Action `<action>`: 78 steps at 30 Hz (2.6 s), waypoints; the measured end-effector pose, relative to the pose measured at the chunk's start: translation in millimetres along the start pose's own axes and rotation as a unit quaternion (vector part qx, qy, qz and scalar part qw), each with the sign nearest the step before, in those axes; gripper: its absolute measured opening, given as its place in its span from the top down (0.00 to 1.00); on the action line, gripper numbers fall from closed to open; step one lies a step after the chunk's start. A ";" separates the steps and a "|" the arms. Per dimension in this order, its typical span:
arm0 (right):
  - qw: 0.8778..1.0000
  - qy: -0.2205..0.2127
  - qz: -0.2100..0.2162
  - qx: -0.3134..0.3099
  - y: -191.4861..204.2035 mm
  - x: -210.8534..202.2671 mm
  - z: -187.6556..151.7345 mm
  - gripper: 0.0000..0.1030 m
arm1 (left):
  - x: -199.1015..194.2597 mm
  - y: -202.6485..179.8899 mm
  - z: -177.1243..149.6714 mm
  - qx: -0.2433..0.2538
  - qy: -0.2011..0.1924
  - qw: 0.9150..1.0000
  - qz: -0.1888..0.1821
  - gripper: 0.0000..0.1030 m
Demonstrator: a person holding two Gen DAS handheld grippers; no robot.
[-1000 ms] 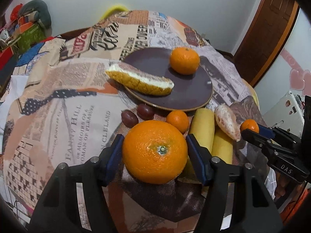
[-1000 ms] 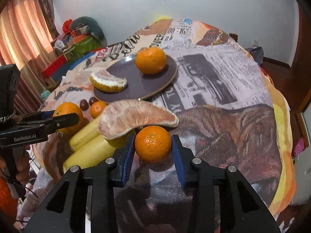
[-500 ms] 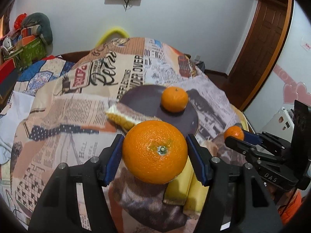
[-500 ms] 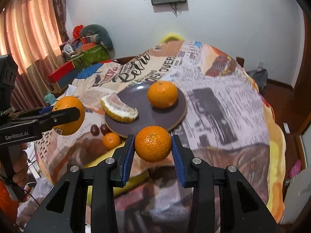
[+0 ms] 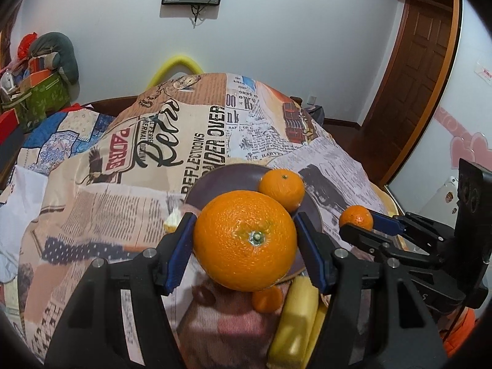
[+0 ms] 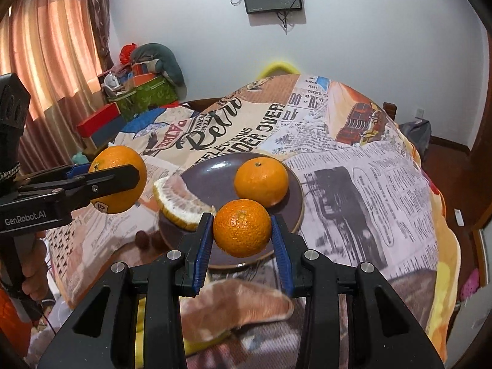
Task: Organize fruits
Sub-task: 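Carry the large orange and mandarin over the grey plate with both tools, then set the orange and mandarin on the plate and open both tools, then grasp the second pomelo wedge with the right tool while the left tool grasps a yellow corn cob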
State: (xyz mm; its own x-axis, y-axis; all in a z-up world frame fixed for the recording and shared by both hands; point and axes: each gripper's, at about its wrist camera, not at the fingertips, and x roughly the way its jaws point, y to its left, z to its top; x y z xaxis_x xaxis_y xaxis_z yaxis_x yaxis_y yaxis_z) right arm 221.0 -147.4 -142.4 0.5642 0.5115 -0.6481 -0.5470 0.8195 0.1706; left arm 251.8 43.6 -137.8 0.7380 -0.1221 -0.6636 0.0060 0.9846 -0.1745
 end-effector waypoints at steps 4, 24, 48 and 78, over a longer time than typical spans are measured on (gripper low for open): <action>1.000 0.004 -0.002 0.000 -4.2 10.8 2.3 0.66 | 16.7 1.9 8.4 0.005 0.001 1.000 0.001 0.38; 0.998 0.057 -0.003 0.006 -31.3 59.9 2.0 0.66 | 113.1 31.0 30.9 0.007 0.062 0.998 0.023 0.38; 0.998 0.055 -0.003 0.017 -33.8 59.2 6.8 0.54 | 113.4 27.3 36.4 0.017 0.075 0.997 0.022 0.32; 0.997 0.066 -0.013 0.026 18.1 0.2 -43.9 0.38 | -8.6 14.5 -19.5 0.011 0.066 0.998 0.008 0.29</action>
State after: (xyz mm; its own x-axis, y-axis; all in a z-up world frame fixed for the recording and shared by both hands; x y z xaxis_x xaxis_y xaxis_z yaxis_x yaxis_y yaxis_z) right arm 184.1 -143.7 -172.1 0.4898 0.4541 -0.7442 -0.4988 0.8461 0.1879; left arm 232.4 56.5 -148.8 0.6436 -0.1205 -0.7558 0.0117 0.9890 -0.1478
